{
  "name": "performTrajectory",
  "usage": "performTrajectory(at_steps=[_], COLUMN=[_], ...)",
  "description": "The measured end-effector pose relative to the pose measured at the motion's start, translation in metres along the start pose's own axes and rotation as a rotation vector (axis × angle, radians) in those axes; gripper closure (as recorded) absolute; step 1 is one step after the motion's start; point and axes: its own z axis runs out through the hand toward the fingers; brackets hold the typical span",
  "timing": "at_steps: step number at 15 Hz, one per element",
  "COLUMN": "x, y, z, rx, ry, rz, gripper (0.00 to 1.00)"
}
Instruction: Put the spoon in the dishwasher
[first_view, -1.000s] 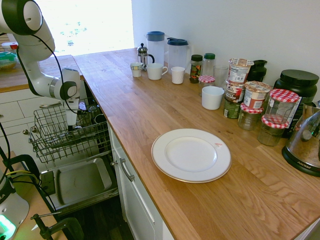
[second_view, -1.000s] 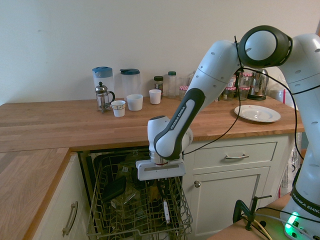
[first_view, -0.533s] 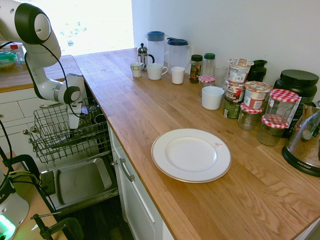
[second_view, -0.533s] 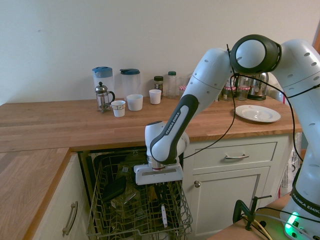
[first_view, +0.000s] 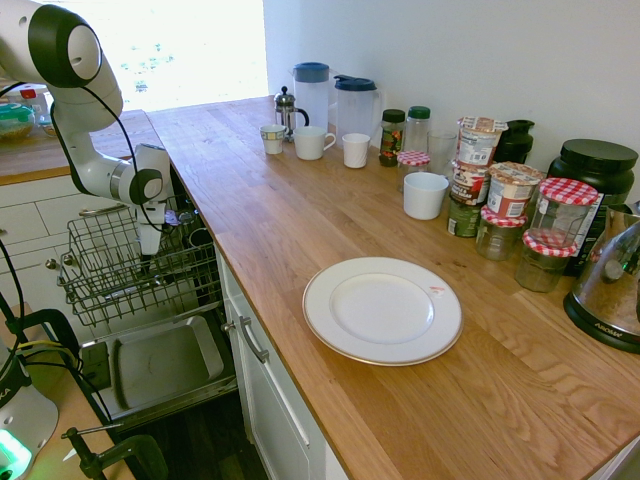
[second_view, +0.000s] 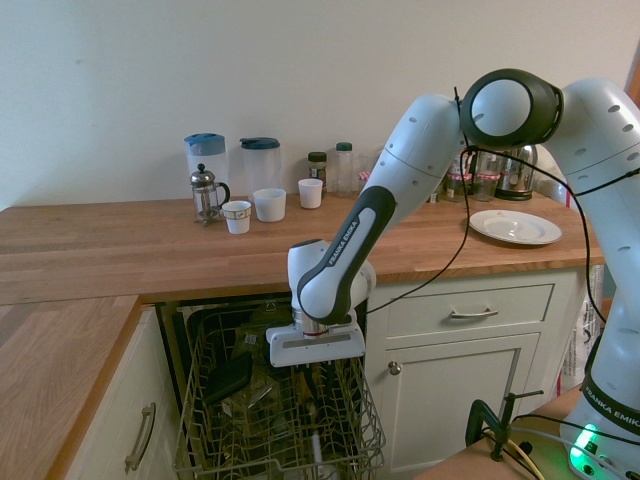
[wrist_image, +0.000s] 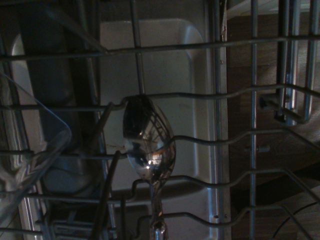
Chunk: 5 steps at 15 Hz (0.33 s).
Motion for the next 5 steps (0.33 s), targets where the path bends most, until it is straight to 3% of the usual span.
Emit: performTrajectory(at_steps=[5], x=[-0.027], y=[0.025], z=[-0.107], rx=[0.045], ry=[0.05], rz=[-0.011], gripper=[0.0])
